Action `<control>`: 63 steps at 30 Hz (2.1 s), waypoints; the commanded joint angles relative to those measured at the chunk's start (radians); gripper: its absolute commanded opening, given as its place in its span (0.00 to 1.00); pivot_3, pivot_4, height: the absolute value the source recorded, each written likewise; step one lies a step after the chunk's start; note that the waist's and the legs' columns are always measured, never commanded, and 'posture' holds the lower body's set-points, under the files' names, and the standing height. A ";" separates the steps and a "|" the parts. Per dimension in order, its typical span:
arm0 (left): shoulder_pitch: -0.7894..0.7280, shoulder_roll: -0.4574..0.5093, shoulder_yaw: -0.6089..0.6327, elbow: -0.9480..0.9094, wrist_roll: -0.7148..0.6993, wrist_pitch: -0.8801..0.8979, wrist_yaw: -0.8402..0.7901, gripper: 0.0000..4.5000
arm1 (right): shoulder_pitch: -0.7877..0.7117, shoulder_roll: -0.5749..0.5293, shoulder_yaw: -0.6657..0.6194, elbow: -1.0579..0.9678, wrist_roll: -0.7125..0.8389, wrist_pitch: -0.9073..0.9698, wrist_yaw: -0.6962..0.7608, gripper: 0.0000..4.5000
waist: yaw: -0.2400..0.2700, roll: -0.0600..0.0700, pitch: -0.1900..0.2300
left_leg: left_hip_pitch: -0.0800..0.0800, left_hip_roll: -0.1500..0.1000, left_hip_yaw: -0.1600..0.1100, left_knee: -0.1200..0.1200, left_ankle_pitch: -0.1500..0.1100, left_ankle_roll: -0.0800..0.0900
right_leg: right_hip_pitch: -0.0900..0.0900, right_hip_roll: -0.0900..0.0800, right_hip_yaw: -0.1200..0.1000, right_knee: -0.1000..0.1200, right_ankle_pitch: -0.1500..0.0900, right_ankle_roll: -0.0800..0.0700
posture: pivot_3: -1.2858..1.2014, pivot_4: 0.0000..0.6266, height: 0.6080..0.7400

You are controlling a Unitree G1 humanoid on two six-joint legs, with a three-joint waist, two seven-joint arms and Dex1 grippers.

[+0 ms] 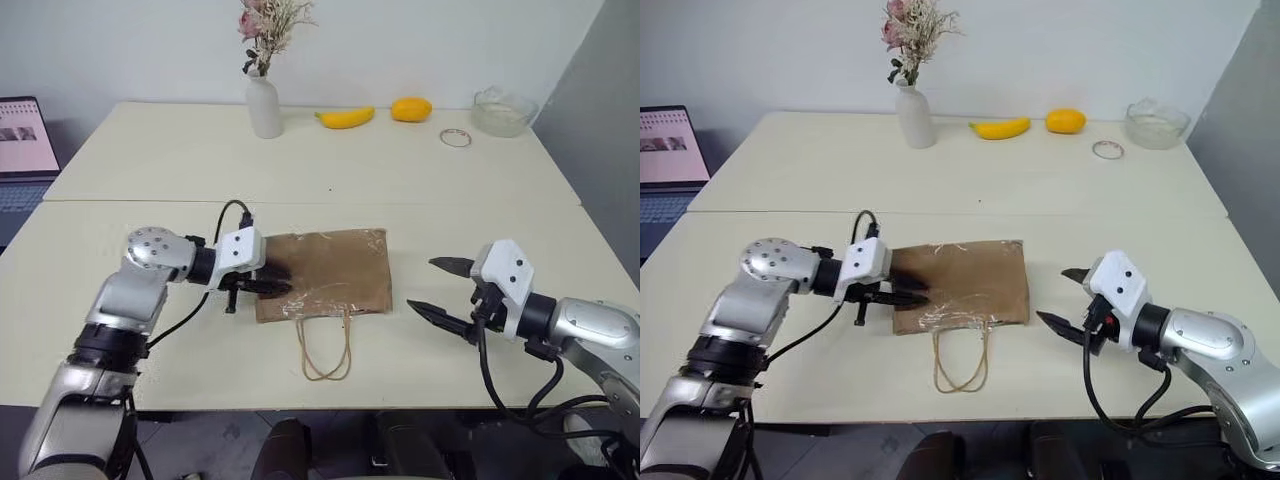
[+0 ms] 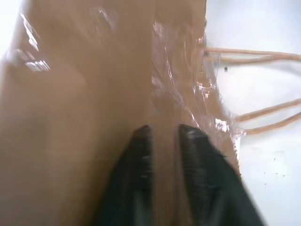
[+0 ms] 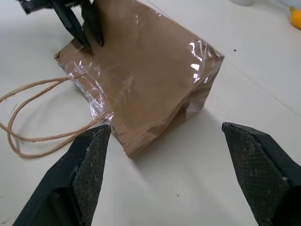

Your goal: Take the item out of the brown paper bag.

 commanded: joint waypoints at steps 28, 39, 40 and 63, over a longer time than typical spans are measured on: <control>0.207 -0.101 -0.160 -0.094 0.151 -0.449 0.216 0.70 | 0.057 -0.076 0.109 -0.080 0.064 -0.010 0.024 0.88 | 0.021 0.000 0.000 | 0.003 -0.001 0.002 0.000 0.000 0.000 | 0.002 0.000 0.000 0.000 0.001 0.001 | 0.52 0.24 1.00; 0.193 -0.166 -0.226 -0.198 0.103 -0.297 0.214 0.58 | 0.080 -0.093 0.176 -0.086 0.026 -0.027 0.020 0.88 | 0.022 0.000 0.000 | 0.003 -0.001 0.001 0.000 0.000 0.000 | 0.002 0.002 0.000 0.000 0.001 0.001 | 0.52 0.24 1.00; 0.194 -0.169 -0.226 -0.219 0.089 -0.269 0.212 0.51 | 0.084 -0.090 0.182 -0.088 0.025 -0.028 0.021 0.88 | 0.022 0.000 0.000 | 0.003 -0.001 0.001 0.000 0.000 0.000 | 0.002 0.002 0.000 0.000 0.001 0.001 | 0.52 0.24 1.00; -0.002 -0.234 -0.062 -0.247 -0.096 0.114 0.388 0.00 | -0.232 0.077 0.592 0.113 -0.134 -0.113 0.132 0.88 | 0.019 -0.001 0.000 | 0.004 -0.001 0.001 0.001 0.000 0.000 | 0.003 0.004 -0.001 0.001 0.001 0.001 | 0.52 0.24 1.00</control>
